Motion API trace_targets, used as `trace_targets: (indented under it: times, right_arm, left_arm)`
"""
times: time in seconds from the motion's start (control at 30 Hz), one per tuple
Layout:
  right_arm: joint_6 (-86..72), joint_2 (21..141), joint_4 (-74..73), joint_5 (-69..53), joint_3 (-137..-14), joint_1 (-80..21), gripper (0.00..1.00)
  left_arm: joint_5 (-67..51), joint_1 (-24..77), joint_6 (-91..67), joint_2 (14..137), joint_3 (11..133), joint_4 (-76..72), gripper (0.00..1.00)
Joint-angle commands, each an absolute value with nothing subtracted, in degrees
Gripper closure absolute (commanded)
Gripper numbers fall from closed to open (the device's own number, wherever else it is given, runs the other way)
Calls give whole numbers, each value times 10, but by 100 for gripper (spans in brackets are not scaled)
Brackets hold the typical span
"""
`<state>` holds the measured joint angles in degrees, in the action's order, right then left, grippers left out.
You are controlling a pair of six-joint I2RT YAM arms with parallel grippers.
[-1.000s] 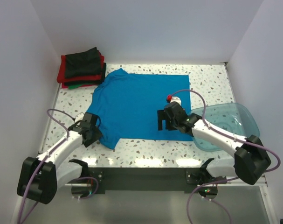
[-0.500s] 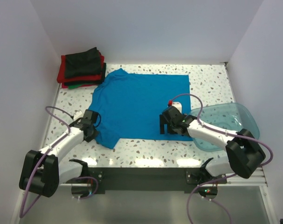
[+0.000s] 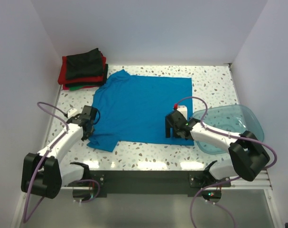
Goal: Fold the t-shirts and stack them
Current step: Flatten the tshirt out
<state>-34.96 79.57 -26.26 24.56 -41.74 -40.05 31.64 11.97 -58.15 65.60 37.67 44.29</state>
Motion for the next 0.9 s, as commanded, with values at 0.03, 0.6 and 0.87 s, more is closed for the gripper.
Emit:
trace_targets:
  times: [0.03,0.6,0.87]
  right_arm:
    - [-361,805,-275,272,-419,-396,1]
    - [-352,679,-281,230,-418,-397,2]
    - [-360,664,-293,238,-410,-397,1]
  left_arm:
    - [356,79,-588,709,411,468,96]
    - [104,76,-579,523,298,462,0]
    - [55,85,-606,454,271,483,0]
